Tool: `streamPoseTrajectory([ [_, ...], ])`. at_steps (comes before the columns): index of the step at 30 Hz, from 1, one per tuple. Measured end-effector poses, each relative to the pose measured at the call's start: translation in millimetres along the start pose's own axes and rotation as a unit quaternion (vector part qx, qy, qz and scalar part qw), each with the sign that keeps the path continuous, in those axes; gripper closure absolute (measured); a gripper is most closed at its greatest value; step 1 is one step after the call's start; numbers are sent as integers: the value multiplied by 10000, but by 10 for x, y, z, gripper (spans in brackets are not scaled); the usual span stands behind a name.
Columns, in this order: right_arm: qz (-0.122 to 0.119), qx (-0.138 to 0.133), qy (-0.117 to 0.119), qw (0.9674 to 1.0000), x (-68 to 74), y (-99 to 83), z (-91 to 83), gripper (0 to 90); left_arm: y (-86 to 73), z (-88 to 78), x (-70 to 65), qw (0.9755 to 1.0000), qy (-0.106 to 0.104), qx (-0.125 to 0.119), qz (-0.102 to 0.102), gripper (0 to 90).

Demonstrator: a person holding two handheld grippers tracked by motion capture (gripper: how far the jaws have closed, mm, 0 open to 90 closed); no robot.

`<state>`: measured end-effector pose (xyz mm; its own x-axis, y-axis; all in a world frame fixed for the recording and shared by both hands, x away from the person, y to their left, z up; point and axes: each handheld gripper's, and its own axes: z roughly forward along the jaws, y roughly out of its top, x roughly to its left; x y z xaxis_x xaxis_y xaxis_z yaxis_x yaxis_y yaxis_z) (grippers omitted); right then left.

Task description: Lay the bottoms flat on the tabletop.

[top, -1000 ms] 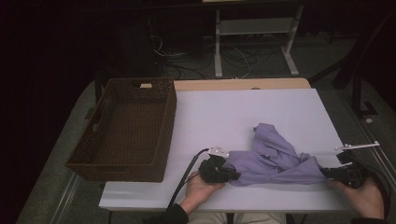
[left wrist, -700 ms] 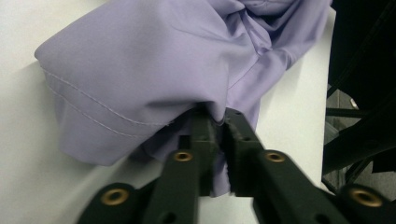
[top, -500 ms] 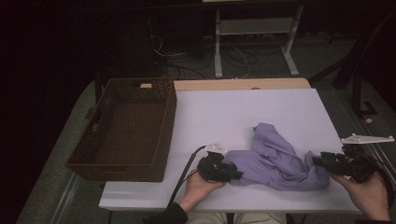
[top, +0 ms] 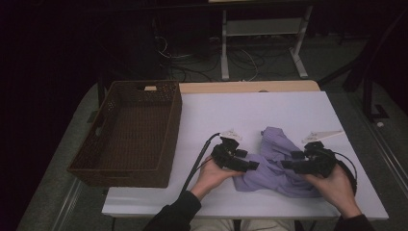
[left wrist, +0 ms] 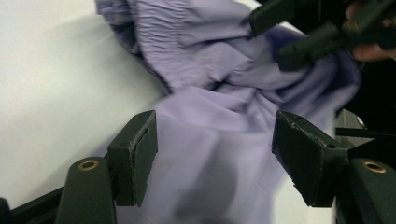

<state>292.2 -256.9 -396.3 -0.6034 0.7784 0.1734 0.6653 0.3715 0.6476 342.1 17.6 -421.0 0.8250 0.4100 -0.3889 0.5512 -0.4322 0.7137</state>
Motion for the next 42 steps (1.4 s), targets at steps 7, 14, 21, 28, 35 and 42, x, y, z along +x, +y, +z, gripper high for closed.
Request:
streamPoseTrajectory([
  [7, -346, 517, -382, 9973, -7, 142, 348, 447, 10, 252, 174, 9994, -41, 226, -257, 314],
  [14, -503, 874, -574, 9932, -63, 130, 482, 672, -40, 374, 171, 9988, -11, 435, -240, 490],
  [21, -193, 588, -96, 9980, -177, 138, 362, 861, -94, 322, 127, 9984, 138, 538, -137, 850],
  [28, 106, 151, 517, 9985, -251, 263, 321, 866, -223, -49, 121, 9979, 583, 250, -151, 871],
  [35, -23, -49, 969, 9953, -95, 542, 519, 866, -443, -460, 134, 9949, 836, -125, -549, 871],
  [42, -234, -190, 1427, 9893, 138, 843, 706, 867, -598, -837, -31, 9940, 959, -245, -459, 871],
])
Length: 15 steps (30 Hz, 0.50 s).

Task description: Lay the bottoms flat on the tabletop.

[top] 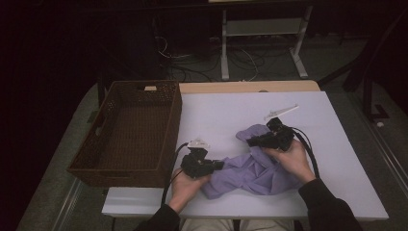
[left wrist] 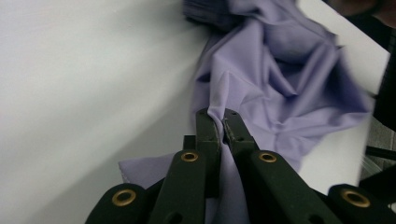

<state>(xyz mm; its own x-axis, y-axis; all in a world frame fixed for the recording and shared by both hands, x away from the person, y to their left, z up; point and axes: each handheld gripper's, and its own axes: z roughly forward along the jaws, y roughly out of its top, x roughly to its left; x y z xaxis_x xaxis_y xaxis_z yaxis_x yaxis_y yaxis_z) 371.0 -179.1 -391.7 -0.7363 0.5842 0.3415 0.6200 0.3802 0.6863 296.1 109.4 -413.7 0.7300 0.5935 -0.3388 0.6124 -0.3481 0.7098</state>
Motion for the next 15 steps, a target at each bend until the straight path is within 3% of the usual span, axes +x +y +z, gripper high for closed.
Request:
streamPoseTrajectory([
  [5, -179, -121, 261, 9994, 141, 277, 100, 867, -106, -171, -44, 9999, -61, -86, -32, 871],
  [15, -484, -375, 722, 9955, 382, 708, 38, 867, -232, -213, -60, 9996, -250, -30, -138, 870],
])
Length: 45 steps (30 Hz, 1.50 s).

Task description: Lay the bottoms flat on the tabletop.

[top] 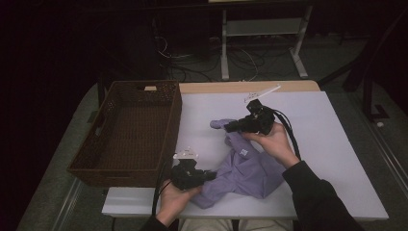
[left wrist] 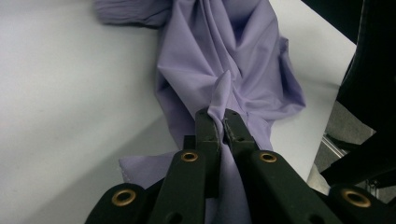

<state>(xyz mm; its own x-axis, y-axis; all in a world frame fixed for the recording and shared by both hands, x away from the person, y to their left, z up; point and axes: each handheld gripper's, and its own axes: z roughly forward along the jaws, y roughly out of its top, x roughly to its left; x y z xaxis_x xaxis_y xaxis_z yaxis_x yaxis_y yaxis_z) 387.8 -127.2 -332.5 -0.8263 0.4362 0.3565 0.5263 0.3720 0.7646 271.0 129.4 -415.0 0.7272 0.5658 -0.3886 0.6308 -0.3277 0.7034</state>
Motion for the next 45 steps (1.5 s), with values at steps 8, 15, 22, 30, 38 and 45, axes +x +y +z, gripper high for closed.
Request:
streamPoseTrajectory([
  [8, 21, -495, -70, 9987, 4, 116, -386, 866, -12, 32, -23, 9999, -92, 93, 99, 869],
  [15, 489, -641, -726, 9941, -361, -191, -747, 865, -38, 102, -16, 9994, -95, 288, 143, 866],
  [22, 1483, -770, -1258, 9779, -861, -891, -1084, 865, -32, 177, -13, 9991, -94, 384, 168, 864],
  [30, 2448, -748, -1552, 9541, -1194, -1596, -1334, 865, 16, 300, -25, 9983, -134, 499, 258, 850],
  [38, 2622, -306, -1980, 9440, -1330, -1781, -1300, 862, 72, 373, 9, 9982, -183, 481, 297, 829],
  [45, 2451, -177, -2210, 9438, -1313, -1781, -1247, 789, 82, 392, 19, 9987, -230, 339, 296, 807],
])
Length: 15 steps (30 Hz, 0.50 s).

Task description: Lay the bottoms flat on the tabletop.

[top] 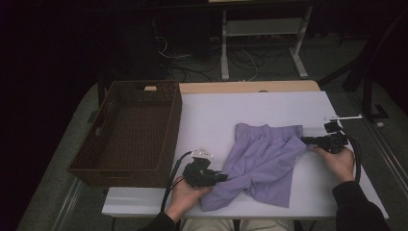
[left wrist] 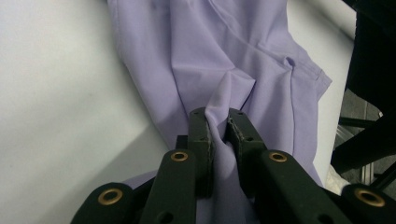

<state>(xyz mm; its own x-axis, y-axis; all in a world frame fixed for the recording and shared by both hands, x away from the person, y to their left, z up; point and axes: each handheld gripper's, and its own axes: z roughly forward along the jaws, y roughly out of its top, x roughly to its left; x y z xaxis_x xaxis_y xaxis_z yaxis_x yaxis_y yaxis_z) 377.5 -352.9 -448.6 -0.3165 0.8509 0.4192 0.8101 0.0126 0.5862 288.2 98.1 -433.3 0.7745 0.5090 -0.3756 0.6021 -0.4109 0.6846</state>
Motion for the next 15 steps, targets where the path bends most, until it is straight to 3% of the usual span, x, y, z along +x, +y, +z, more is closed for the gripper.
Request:
streamPoseTrajectory([
  [6, -369, -376, -523, 9972, 128, 40, -146, 628, 23, 26, 16, 9998, -124, -161, -35, 801],
  [10, -449, -488, -632, 9958, 151, 105, -148, 576, 52, 90, -7, 9997, -226, -133, 24, 803],
  [15, -379, -537, -662, 9956, 119, 220, -17, 540, 108, 196, -51, 9994, -314, -114, 108, 804],
])
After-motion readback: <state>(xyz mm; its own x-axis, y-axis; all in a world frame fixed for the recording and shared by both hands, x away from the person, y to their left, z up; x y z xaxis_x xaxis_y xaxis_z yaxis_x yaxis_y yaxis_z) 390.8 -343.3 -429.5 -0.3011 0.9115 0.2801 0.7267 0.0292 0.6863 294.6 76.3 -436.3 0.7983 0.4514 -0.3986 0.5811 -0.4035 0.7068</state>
